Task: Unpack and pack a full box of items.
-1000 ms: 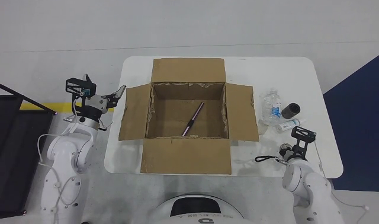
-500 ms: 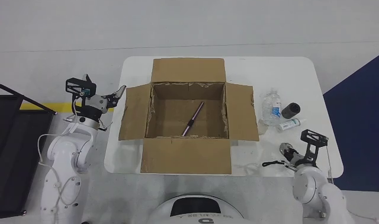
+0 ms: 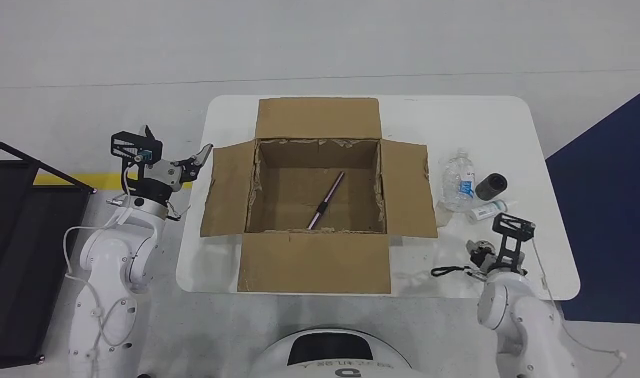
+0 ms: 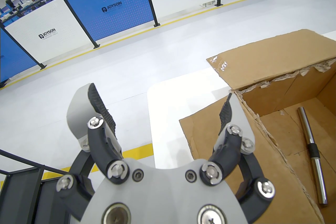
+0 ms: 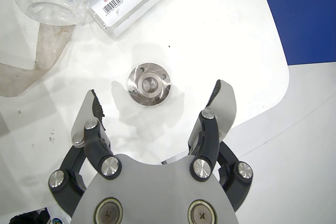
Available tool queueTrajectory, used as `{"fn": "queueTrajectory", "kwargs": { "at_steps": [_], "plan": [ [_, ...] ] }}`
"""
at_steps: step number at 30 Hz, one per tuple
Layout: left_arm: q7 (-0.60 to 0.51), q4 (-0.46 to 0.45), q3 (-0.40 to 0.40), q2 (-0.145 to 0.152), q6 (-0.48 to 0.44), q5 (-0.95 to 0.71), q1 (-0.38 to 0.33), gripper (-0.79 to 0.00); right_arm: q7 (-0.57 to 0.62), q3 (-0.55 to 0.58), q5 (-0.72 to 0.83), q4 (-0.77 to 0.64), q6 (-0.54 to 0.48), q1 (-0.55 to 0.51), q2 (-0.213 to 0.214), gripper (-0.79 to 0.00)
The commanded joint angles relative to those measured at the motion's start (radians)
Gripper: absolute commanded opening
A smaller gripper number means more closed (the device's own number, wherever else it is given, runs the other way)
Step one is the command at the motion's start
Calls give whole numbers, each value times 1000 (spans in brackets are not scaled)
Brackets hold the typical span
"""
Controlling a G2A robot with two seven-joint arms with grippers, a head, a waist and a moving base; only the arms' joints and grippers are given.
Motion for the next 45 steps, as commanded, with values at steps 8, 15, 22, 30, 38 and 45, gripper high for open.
{"fn": "queueTrajectory", "kwargs": {
  "at_steps": [8,15,22,30,38,45],
  "plan": [
    [0,0,0,0,0,0,0,0,50,-27,-62,37,9,37,-5,-428],
    [0,0,0,0,0,0,0,0,59,-24,-70,42,7,46,-10,-446],
    [0,0,0,0,0,0,0,0,88,-37,-105,70,15,89,-15,-489],
    [0,0,0,0,0,0,0,0,128,-54,-147,100,-1,120,-20,-634],
    [0,0,0,0,0,0,0,0,116,-34,-132,78,-10,110,-25,-785],
    [0,0,0,0,0,0,0,0,-2,63,103,-33,-136,4,-28,-785]
  ]
}}
